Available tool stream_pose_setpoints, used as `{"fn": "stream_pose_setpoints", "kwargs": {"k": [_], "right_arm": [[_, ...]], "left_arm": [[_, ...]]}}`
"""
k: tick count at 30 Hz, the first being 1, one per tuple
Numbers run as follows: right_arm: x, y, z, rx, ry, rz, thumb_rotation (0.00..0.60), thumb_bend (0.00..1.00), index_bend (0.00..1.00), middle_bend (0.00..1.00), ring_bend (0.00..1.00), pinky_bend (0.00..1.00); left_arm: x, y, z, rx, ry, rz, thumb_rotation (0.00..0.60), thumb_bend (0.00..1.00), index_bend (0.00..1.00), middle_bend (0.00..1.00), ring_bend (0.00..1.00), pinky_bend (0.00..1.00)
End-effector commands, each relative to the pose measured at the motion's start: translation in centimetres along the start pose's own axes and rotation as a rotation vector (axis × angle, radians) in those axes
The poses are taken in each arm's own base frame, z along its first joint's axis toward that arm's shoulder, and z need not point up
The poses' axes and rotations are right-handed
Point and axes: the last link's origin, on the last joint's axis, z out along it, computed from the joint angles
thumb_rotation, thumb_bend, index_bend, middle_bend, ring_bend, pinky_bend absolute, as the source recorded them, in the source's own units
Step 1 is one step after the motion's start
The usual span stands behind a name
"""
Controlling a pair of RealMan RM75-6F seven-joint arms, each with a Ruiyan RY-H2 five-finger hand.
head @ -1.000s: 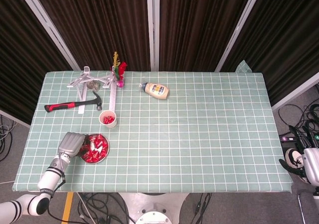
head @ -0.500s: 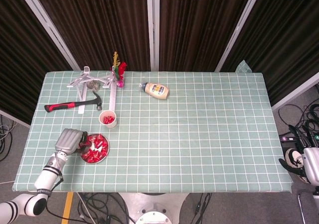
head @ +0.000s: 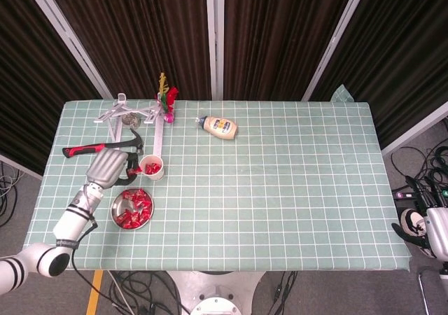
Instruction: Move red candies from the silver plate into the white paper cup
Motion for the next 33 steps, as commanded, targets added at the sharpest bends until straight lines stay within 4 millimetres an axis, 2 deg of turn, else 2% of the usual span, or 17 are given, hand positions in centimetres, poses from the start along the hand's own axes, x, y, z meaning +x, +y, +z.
{"fn": "stream_pose_setpoints", "kwargs": {"k": [1,5,10,16,22,25,29,31,33], "right_arm": [[0.0,0.1,0.0,-0.004,0.001,0.000,0.600,0.10,0.08,0.16,0.02,0.26],[0.0,0.3,-0.1,-0.011,0.000,0.000,0.600,0.10,0.08,0.17,0.02,0.26],[0.0,0.5,0.0,-0.018,0.000,0.000,0.600,0.10,0.08,0.17,0.02,0.26],[-0.1,0.6,0.1,-0.022,-0.006,0.002,0.600,0.10,0.08,0.17,0.02,0.26],[-0.1,0.5,0.1,-0.018,-0.004,0.005,0.600,0.10,0.08,0.16,0.02,0.26],[-0.1,0.4,0.1,-0.014,-0.002,0.006,0.600,0.10,0.08,0.17,0.02,0.26],[0.0,0.3,0.2,-0.007,-0.001,0.005,0.600,0.10,0.08,0.17,0.02,0.26],[-0.1,0.3,0.2,-0.003,-0.003,0.007,0.600,0.10,0.08,0.17,0.02,0.26],[-0.2,0.3,0.1,-0.002,-0.007,0.009,0.600,0.10,0.08,0.17,0.02,0.26]], "left_arm": [[0.2,1.0,2.2,-0.021,-0.005,-0.004,0.600,0.31,0.64,0.70,0.97,1.00],[-0.5,1.7,3.8,-0.026,-0.038,0.009,0.600,0.31,0.64,0.70,0.97,1.00],[-1.5,2.1,4.6,-0.025,-0.077,0.019,0.600,0.31,0.61,0.67,0.97,1.00],[-1.7,1.9,4.5,-0.016,-0.098,0.036,0.600,0.30,0.48,0.56,0.95,1.00],[-1.4,1.4,3.7,-0.004,-0.095,0.048,0.600,0.30,0.41,0.47,0.93,1.00],[-0.3,0.8,2.4,0.012,-0.039,0.041,0.600,0.28,0.39,0.44,0.91,1.00],[0.9,-0.9,-1.0,0.040,0.053,0.054,0.600,0.25,0.38,0.44,0.87,1.00],[0.9,-1.7,-2.5,0.055,0.070,0.071,0.600,0.24,0.38,0.48,0.86,1.00],[0.4,-2.4,-3.9,0.068,0.057,0.082,0.600,0.23,0.39,0.59,0.86,1.00]]}}
